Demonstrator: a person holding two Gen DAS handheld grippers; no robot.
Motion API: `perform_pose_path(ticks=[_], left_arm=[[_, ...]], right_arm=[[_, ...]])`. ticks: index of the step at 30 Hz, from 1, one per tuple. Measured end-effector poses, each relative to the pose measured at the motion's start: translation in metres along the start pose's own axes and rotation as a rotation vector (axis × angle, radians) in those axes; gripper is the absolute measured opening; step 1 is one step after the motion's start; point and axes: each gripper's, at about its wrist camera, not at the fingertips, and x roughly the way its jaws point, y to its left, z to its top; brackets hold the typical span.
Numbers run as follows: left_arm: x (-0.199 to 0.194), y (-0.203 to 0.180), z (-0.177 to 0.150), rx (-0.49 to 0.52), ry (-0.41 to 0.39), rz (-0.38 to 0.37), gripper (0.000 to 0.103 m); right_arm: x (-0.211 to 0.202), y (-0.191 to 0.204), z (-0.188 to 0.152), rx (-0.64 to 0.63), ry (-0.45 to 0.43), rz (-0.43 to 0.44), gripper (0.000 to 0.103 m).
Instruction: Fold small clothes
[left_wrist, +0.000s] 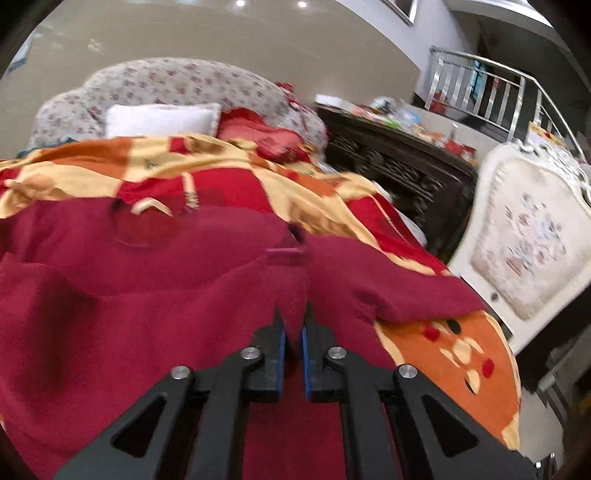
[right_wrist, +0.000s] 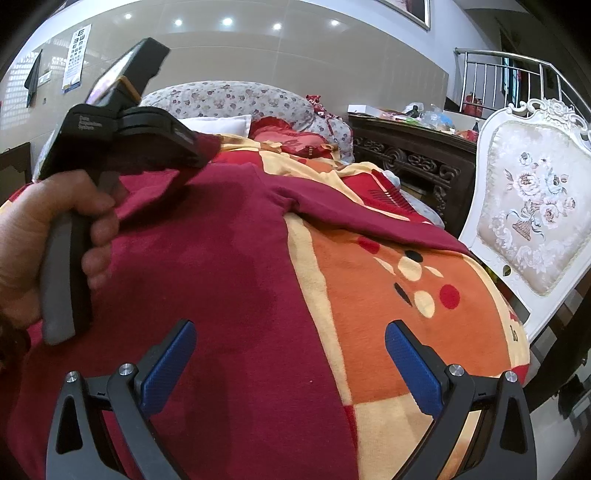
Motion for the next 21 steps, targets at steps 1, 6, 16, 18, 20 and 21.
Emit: perform_pose_path(ticks=[1,6,16,18,20,21], left_arm=[[0.003,-0.002,-0.002,-0.001,0.022,-0.024,0.017],[-0.015,-0.004,-0.008,-0.026,0.050,-0.100,0.057],[-0.135,0.114,-0.027,-0.018,-0.030,0.220,0.057],[-0.139,0.147,-0.022,-0.069,-0.036,0.279,0.057],[-0.134,0.172,-0.012,-0.099,-0.035,0.291,0.056],[-0.129,0.179,-0.007,-0.116,-0.028,0.283,0.053]], right_arm=[[0.000,0.000,0.000,-0.002,0.000,0.000,0.103],[0.000,-0.001,-0.001,-0.003,0.001,0.000,0.103],[-0.011,-0.019,0.019,0.021,0.051,0.159,0.103],[-0.028,-0.035,0.041,0.047,-0.004,0.216,0.103],[-0.031,-0.042,0.068,0.034,-0.006,0.290,0.103],[-0.026,-0.041,0.082,0.017,0.017,0.334,0.103]])
